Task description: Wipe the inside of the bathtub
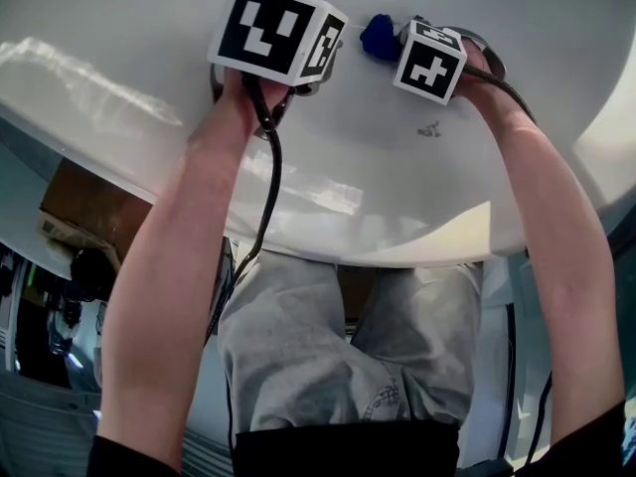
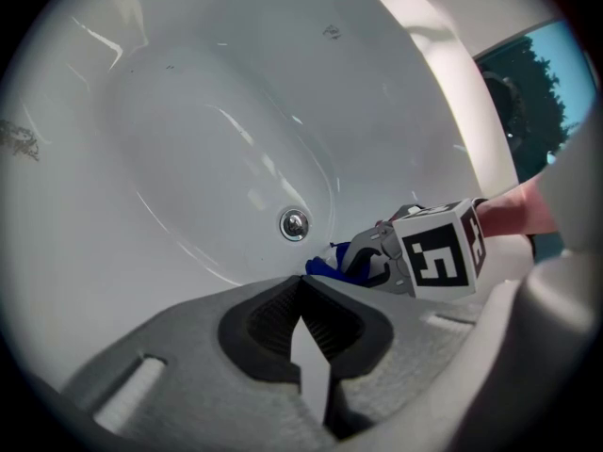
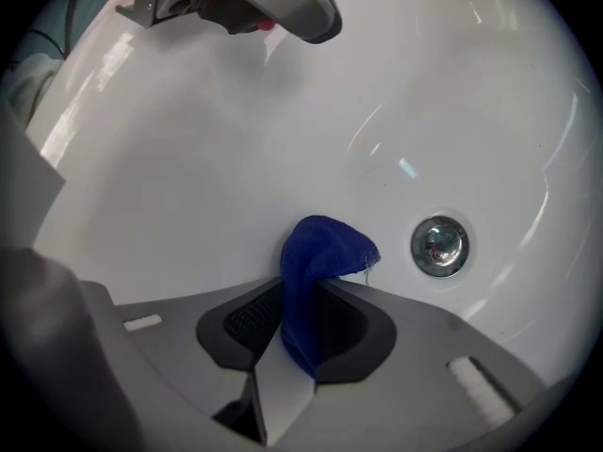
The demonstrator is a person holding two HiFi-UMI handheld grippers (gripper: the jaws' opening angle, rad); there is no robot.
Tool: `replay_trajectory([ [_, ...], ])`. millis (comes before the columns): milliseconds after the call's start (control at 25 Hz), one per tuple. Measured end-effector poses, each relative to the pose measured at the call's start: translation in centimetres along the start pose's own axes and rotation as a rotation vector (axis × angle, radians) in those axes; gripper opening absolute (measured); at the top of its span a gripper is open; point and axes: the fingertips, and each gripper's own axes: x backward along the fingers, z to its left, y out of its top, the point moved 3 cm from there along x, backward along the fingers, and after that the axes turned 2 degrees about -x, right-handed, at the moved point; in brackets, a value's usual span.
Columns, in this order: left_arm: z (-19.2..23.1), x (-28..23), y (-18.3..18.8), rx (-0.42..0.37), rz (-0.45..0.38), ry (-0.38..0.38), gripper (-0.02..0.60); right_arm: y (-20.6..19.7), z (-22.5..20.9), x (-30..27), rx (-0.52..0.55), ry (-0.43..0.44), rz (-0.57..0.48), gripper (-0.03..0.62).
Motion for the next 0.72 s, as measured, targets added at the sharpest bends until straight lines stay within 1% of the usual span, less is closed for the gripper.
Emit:
replay_trajectory([
  [160, -0.3, 0.4, 0.0, -0.009, -0.001, 0.002, 0.005, 0.1, 1.7, 0.5, 0.032, 0.069, -0.009, 0.1],
  [320, -0.8, 0.8, -0.1, -0.027, -0.002, 0.003, 0.005, -0.6, 3.7, 1.7, -0.027, 0.148, -0.029, 0.098],
  [440, -1.2, 1.3, -0.2, 0.005, -0.019, -0.009, 0.005, -1.0, 4.9, 2.9, -0.008, 0.151, -0.03, 0.098],
  [520, -1.4, 1.7, -0.3, 0.019, -0.024, -0.011, 0.005, -0.9, 6.3, 3.6, 0.012, 0.165, -0.051, 0.098],
  [600, -1.8, 2.0, -0.5, 0.022, -0.027, -0.011, 0.005, -0.9, 7.7, 4.3, 0.036, 0.181, -0.071, 0.097],
  [720, -2.5, 2.7, -0.6, 0.016, -0.035, -0.009, 0.005, -1.0, 9.4, 5.6, 0.103, 0.175, -0.081, 0.095],
])
